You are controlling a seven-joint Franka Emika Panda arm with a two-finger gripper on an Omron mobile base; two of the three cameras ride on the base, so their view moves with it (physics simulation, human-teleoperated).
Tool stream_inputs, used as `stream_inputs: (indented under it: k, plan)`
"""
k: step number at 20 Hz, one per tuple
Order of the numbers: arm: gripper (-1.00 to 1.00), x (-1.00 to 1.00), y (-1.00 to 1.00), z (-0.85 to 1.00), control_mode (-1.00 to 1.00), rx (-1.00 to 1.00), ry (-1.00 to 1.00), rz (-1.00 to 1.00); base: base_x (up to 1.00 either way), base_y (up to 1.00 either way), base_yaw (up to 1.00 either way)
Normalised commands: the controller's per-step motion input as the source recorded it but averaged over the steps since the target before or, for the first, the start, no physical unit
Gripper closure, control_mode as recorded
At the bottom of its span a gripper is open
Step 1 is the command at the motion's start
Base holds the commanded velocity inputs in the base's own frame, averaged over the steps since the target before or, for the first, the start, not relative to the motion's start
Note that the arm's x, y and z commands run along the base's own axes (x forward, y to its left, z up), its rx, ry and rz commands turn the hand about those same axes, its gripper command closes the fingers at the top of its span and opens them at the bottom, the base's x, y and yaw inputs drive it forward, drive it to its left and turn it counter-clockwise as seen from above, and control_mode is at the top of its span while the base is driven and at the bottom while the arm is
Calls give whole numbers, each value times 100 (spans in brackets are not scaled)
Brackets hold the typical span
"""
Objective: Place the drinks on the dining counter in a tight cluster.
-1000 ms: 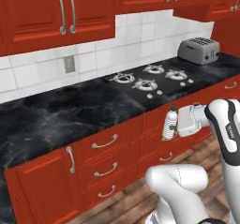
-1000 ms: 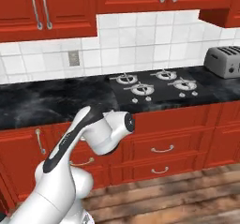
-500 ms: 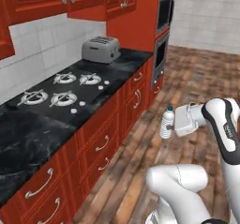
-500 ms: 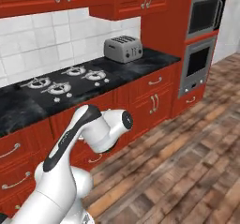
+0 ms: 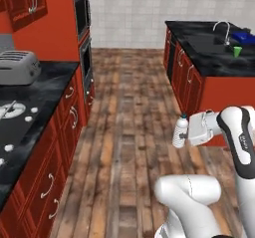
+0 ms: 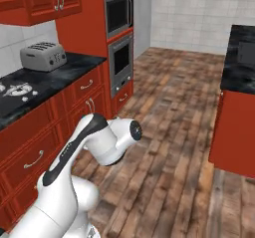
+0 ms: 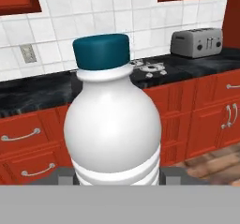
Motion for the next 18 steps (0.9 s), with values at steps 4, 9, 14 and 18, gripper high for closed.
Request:
stream_inputs:
  k: [4, 9, 14, 18]
  plan:
    - [100, 0, 0, 0, 100, 0, 0, 0, 100, -100, 22]
    - [100, 0, 0, 0, 100, 0, 0, 0, 36, -100, 20]
    - [100, 0, 0, 0, 100, 0, 0, 0, 0, -100, 2]
    - [100, 0, 0, 0, 100, 0, 0, 0, 0, -100, 4]
